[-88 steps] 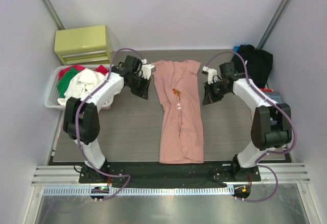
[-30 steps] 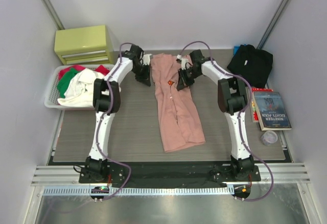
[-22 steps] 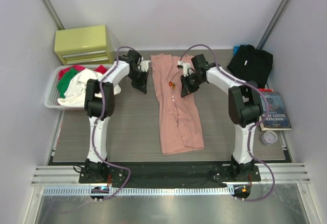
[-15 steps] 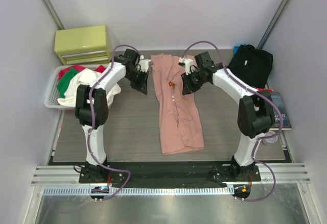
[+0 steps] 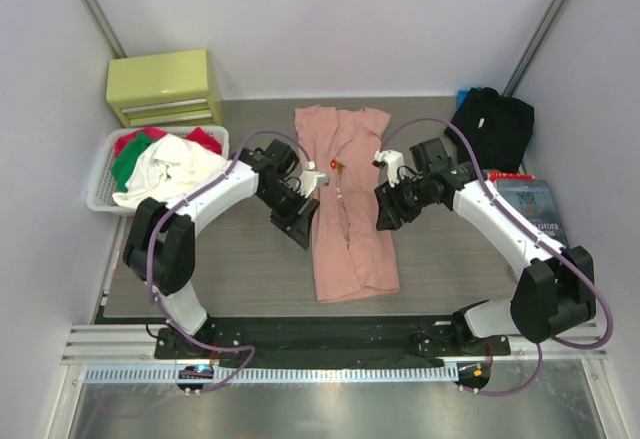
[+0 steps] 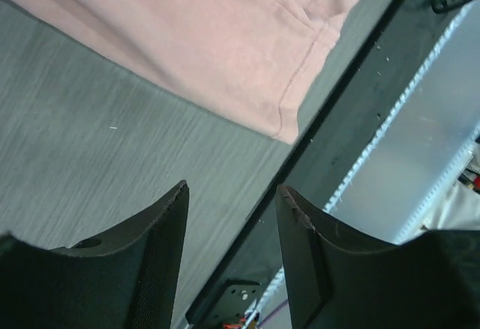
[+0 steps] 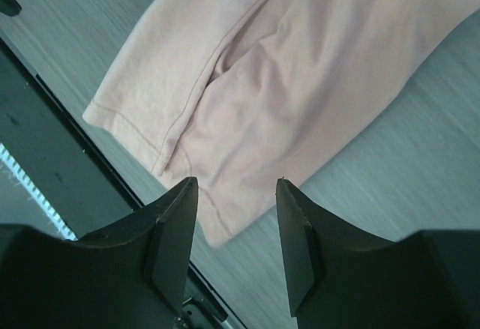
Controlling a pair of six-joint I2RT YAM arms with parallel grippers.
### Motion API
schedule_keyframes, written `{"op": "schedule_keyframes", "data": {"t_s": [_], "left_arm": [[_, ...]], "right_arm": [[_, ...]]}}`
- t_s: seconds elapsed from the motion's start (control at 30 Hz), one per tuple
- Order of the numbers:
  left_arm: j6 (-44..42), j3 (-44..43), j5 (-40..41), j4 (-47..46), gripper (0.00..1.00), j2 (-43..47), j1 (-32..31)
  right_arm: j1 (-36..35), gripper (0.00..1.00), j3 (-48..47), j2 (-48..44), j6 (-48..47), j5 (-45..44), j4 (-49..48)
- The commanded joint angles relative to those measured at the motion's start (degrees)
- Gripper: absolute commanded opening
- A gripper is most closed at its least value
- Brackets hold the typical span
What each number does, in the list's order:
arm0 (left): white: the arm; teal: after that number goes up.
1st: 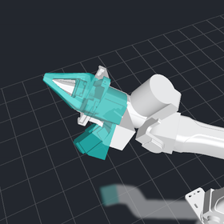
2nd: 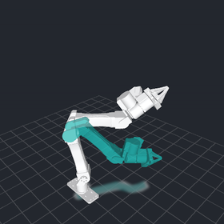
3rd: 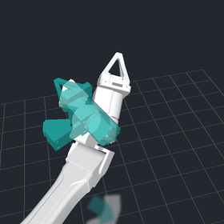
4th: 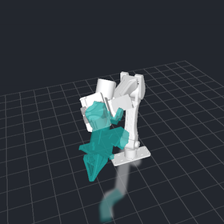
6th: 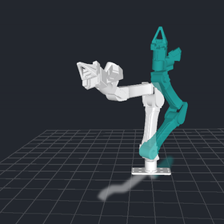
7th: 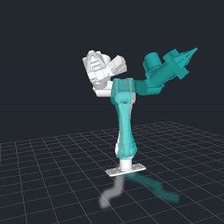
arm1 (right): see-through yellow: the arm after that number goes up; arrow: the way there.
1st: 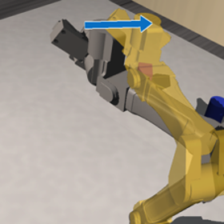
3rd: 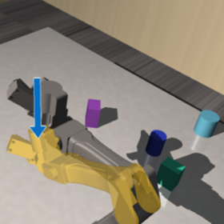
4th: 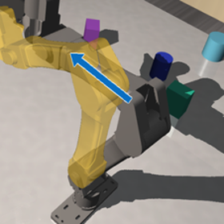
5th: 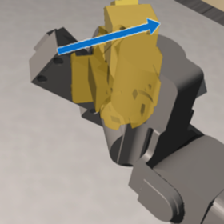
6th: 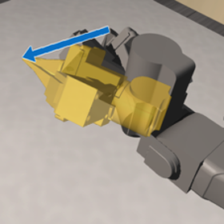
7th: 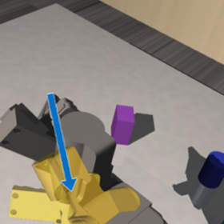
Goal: Fold and stack the t-shirts
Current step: Grab the bottom of the folded rectangular tshirt with right arm
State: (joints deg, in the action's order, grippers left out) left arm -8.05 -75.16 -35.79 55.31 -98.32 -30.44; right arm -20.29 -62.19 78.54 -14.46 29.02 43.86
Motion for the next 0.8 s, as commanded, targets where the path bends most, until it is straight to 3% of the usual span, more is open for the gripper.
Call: {"op": "schedule_keyframes", "data": {"t_s": [0.0,0.1,0.23,0.4,0.5,0.53,0.63,0.77], "left_arm": [[-3.45,-4.98,-6.65,3.66,0.52,-3.44,-0.15],[-4.51,-7.46,-8.16,5.25,0.51,-7.93,-2.43],[-1.35,-7.9,1.39,-0.72,0.52,-11.35,-6.38],[-0.56,-9.31,1.43,-3.18,0.52,-14.96,-6.65],[-0.65,-9.48,2.21,-4.41,0.49,-16.72,-6.65],[-0.99,-9.66,2.3,-4.51,0.46,-17.16,-6.65],[-0.65,-10.01,2.57,-4.33,0.0,-19.09,-6.65],[-0.3,-9.58,2.74,-4.42,0.0,-19.98,-6.65]], "right_arm": [[-0.1,0.52,0.76,1.34,-0.13,3.05,0.26],[-0.1,0.52,-0.47,3.63,0.22,4.9,0.7],[-0.62,0.52,-1.35,9.94,-0.13,5.09,0.09],[-1.76,0.51,-3.37,15.84,-0.13,3.95,-1.32],[-2.55,0.25,-4.86,19.01,0.39,3.24,-2.02],[-2.82,0.01,-5.65,19.89,0.66,2.81,-2.11],[-3.43,0.01,-6.1,21.83,1.1,2.63,-2.37],[-4.05,0.01,-5.04,22.44,1.01,1.75,-2.9]]}}
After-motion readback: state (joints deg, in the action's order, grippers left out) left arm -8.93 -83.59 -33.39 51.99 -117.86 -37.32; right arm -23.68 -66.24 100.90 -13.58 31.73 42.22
